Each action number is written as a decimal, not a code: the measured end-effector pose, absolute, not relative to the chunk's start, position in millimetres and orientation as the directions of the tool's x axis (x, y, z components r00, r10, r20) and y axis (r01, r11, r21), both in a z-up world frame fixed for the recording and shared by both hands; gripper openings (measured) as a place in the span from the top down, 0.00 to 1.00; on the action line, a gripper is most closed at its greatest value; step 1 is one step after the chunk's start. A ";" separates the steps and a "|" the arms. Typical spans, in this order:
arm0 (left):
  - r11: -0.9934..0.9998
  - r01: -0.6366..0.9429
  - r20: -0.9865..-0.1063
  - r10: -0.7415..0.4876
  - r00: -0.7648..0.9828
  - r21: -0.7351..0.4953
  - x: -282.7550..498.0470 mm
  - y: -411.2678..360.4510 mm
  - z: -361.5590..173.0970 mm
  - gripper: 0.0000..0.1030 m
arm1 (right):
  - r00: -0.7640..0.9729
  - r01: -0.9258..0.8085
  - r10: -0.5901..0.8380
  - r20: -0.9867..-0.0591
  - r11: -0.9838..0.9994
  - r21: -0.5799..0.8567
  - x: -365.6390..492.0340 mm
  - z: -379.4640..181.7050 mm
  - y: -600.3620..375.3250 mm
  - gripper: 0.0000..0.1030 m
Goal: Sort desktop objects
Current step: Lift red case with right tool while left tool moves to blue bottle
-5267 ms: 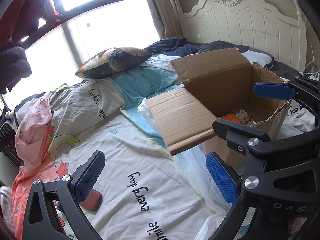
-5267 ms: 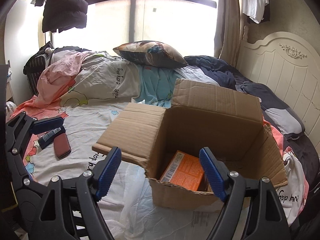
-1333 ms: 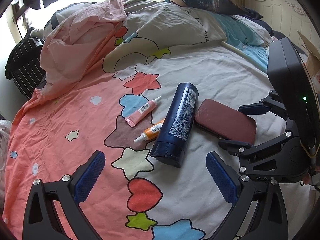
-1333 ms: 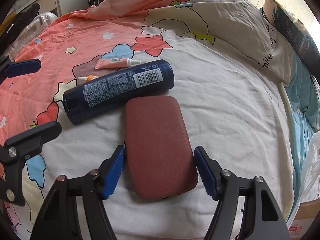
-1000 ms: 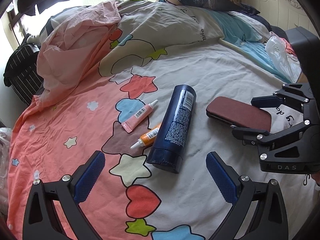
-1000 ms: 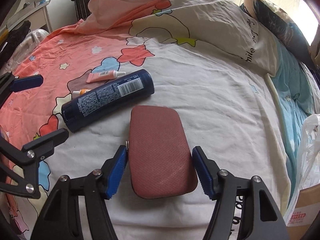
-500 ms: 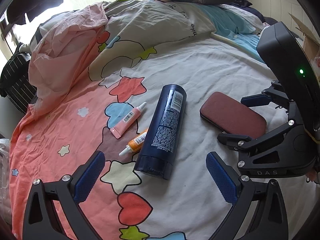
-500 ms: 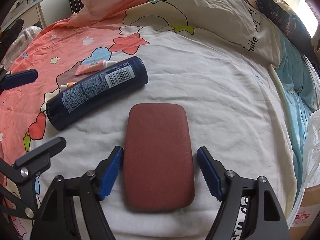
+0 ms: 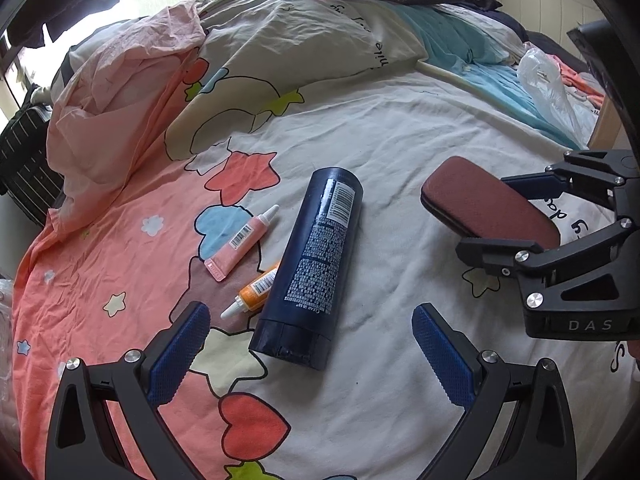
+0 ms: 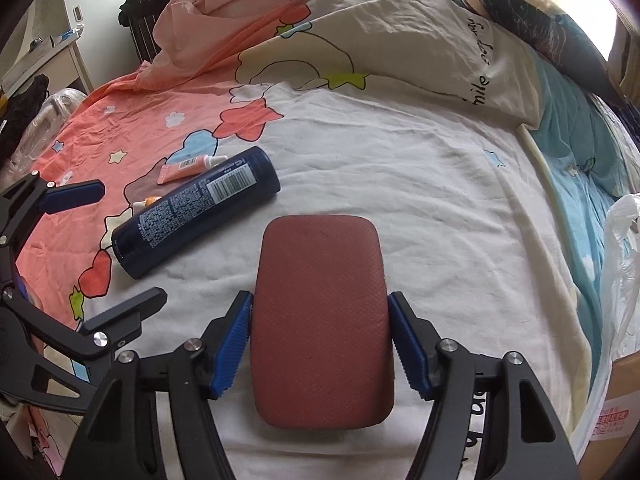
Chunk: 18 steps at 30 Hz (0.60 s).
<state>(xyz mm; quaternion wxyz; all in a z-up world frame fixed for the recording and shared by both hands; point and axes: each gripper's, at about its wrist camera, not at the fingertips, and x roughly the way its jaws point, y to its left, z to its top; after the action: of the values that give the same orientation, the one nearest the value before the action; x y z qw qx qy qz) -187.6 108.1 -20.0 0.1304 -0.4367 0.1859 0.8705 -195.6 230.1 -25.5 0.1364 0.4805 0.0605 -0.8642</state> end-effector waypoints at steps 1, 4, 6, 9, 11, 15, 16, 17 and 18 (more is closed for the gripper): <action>-0.895 -0.390 -0.805 0.062 -0.590 0.217 -188.5 110.1 -19.9 0.00 | -0.503 0.288 -0.178 -0.846 -0.957 0.029 -195.2 -24.2 232.7 0.39; -0.901 -0.375 -0.800 0.054 -0.597 0.219 -193.9 112.7 -21.4 0.00 | -0.509 0.273 -0.178 -0.842 -0.961 0.038 -195.2 -22.3 239.6 0.39; -0.902 -0.378 -0.813 0.054 -0.580 0.210 -197.9 113.8 -26.4 0.00 | -0.512 0.264 -0.180 -0.840 -0.964 0.045 -195.4 -21.2 242.8 0.39; -0.895 -0.392 -0.830 0.044 -0.556 0.215 -199.8 117.2 -35.7 0.00 | -0.517 0.266 -0.191 -0.835 -0.962 0.056 -194.0 -18.4 244.8 0.39; -0.891 -0.406 -0.848 0.046 -0.527 0.204 -200.9 119.8 -42.2 0.00 | -0.520 0.270 -0.201 -0.830 -0.961 0.064 -192.7 -16.8 244.6 0.39; -0.897 -0.413 -0.875 0.066 -0.479 0.159 -202.0 120.1 -48.2 0.09 | -0.522 0.273 -0.215 -0.825 -0.959 0.077 -190.8 -14.8 244.6 0.39; -0.900 -0.413 -0.882 0.080 -0.464 0.136 -202.2 118.7 -47.2 0.20 | -0.522 0.274 -0.216 -0.825 -0.959 0.078 -190.4 -14.9 244.6 0.39; -0.904 -0.413 -0.888 0.094 -0.449 0.113 -202.4 117.3 -46.2 0.28 | -0.522 0.275 -0.217 -0.825 -0.958 0.078 -190.1 -15.1 244.4 0.39; -0.910 -0.407 -0.897 0.118 -0.426 0.074 -203.1 114.3 -44.9 0.50 | -0.522 0.275 -0.217 -0.825 -0.958 0.078 -189.9 -15.3 244.1 0.39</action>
<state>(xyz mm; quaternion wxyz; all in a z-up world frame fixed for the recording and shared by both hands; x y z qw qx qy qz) -203.1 114.3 -44.9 0.1579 -0.5118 0.1413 0.8326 -189.9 244.1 -15.3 0.1413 0.4681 0.0310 -0.8717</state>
